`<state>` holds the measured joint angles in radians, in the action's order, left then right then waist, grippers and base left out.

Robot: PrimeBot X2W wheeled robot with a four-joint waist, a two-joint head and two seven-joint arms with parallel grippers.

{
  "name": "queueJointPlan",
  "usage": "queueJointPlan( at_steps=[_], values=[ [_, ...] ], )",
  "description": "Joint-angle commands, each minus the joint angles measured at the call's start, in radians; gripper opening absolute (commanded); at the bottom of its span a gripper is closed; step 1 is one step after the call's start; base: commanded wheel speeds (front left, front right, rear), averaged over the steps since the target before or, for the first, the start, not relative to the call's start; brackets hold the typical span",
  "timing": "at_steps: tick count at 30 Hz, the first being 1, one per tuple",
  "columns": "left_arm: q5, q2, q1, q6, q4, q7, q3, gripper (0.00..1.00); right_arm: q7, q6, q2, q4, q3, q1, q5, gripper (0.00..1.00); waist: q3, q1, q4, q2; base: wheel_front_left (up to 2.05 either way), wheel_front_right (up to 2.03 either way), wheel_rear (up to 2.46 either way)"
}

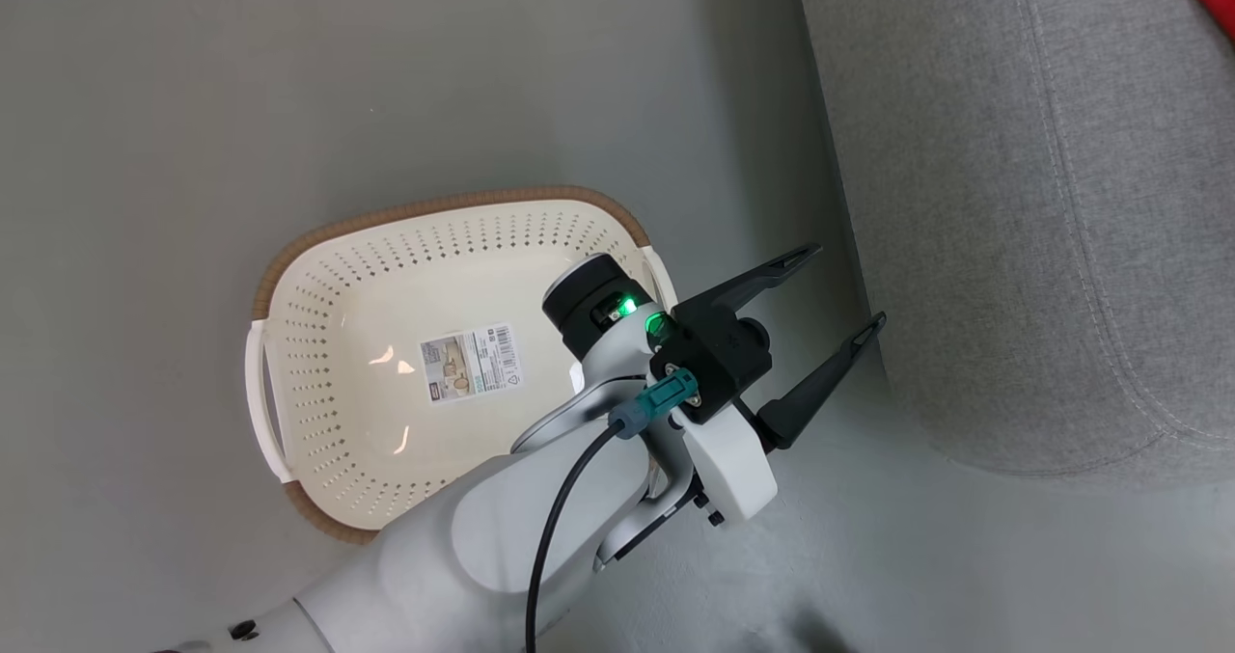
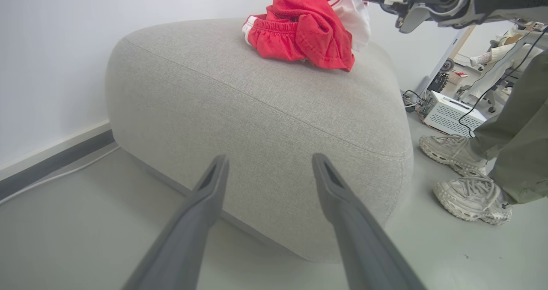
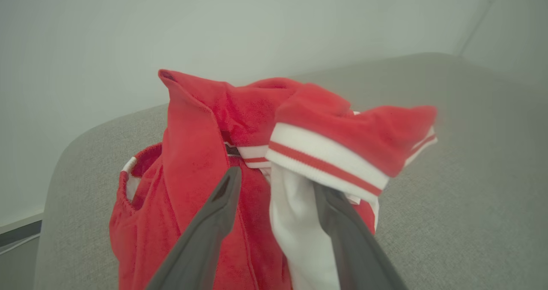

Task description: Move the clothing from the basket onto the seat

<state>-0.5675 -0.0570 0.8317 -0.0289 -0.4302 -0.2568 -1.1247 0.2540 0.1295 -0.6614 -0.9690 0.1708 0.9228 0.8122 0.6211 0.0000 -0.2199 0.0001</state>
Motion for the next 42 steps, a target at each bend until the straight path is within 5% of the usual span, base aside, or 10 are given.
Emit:
queueJointPlan(
  at_steps=[1, 7, 21, 42],
  values=[
    [-0.016, 0.007, -0.004, -0.001, 0.025, -0.005, 0.020, 1.00, 0.001, 0.001, -0.052, 0.030, 0.043, -0.065, 0.032, 1.00, -0.015, 0.0000, 0.002, -0.0001, 0.00, 0.00, 0.00],
    [-0.012, 0.007, -0.032, -0.005, 0.035, -0.005, 0.041, 1.00, 0.007, 0.001, -0.076, 0.105, 0.177, -0.141, 0.077, 1.00, -0.064, 0.0000, 0.014, -0.0001, 0.00, 0.00, 0.00],
    [0.033, 0.007, -0.178, -0.029, 0.061, -0.005, 0.189, 1.00, 0.008, 0.001, -0.024, 0.316, 0.152, -0.282, 0.018, 1.00, -0.217, 0.0000, 0.062, -0.0001, 0.00, 0.00, 0.00],
    [0.214, 0.006, -0.528, -0.078, 0.077, -0.005, 0.670, 1.00, 0.008, 0.001, 0.126, 0.528, 0.072, -0.501, -0.125, 1.00, -0.477, 0.0000, 0.190, -0.0001, 0.00, 0.00, 0.00]
  ],
)
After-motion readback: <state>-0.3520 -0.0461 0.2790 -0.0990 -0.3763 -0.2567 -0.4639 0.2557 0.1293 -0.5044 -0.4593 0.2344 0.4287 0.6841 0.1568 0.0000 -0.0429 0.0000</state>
